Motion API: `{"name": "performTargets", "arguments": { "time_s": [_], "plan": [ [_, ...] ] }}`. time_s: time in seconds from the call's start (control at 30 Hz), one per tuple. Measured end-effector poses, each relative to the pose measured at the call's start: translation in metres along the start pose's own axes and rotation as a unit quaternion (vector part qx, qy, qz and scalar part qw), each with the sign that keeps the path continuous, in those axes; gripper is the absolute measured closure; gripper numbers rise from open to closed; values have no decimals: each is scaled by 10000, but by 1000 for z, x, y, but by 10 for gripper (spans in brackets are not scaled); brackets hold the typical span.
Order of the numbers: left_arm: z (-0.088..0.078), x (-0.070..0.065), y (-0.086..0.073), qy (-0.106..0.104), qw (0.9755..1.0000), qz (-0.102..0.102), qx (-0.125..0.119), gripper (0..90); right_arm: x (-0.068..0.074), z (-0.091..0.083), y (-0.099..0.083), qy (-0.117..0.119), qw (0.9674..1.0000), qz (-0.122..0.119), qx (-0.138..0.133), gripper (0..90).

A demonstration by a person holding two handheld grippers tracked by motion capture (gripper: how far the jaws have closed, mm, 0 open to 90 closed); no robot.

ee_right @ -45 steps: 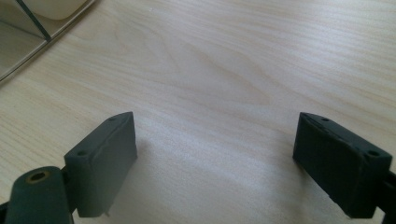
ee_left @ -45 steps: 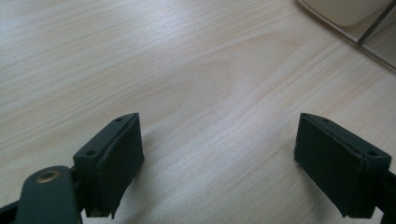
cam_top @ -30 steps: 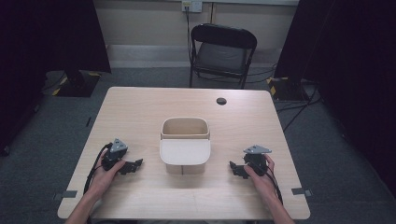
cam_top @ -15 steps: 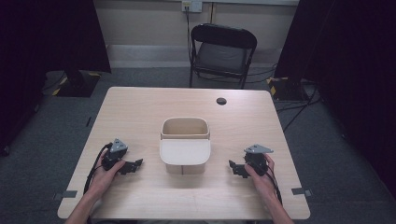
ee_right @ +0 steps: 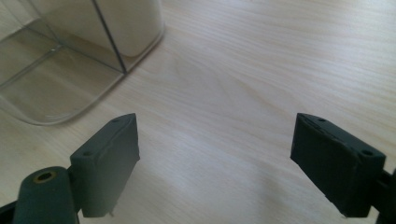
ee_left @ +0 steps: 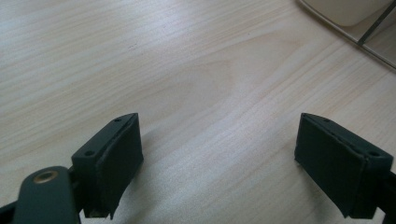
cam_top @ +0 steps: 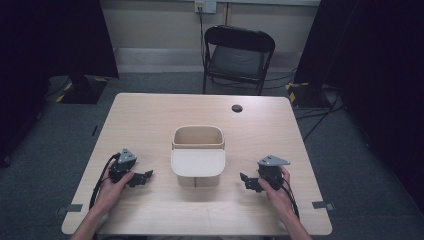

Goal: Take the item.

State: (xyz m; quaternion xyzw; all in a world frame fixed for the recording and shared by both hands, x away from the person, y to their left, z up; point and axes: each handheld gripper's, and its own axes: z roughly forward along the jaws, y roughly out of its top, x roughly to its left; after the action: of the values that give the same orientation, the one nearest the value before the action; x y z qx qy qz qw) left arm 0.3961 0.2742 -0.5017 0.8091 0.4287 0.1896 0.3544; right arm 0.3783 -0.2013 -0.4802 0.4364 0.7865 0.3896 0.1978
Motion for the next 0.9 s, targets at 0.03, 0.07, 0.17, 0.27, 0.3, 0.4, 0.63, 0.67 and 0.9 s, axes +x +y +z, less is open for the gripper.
{"name": "performTargets", "arguments": {
  "time_s": [0.03, 0.07, 0.17, 0.27, 0.3, 0.4, 0.63, 0.67, 0.9],
  "plan": [
    [0, 0, 0, 3, 10000, 2, -3, 144, 2, -1, 1, 32, 10000, 5, -16, 148],
    [0, 0, 0, 0, 10000, 0, -4, 144, 3, -1, 1, 66, 10000, -7, -30, 148],
    [0, 0, 0, 17, 10000, -7, 6, 140, 10, -3, 4, 189, 9997, -83, -97, 148],
    [0, 0, 0, 49, 10000, -18, 1, 127, 13, -4, 5, 240, 9996, -95, -110, 148],
    [0, 0, 0, 51, 10000, -13, 1, 126, 14, -4, 6, 259, 9995, -98, -126, 148],
    [0, 0, 0, 49, 10000, -20, 0, 125, 20, -5, 8, 346, 9992, -145, -168, 148],
    [0, 0, 0, 52, 10000, -15, 3, 125, 32, -7, 12, 527, 9979, -259, -258, 147],
    [0, 0, 0, 51, 10000, -11, 2, 125, 36, -8, 14, 576, 9975, -294, -284, 147],
    [0, 0, 0, 51, 10000, -8, 4, 125, 44, -8, 17, 698, 9963, -368, -348, 148]
  ]
}}
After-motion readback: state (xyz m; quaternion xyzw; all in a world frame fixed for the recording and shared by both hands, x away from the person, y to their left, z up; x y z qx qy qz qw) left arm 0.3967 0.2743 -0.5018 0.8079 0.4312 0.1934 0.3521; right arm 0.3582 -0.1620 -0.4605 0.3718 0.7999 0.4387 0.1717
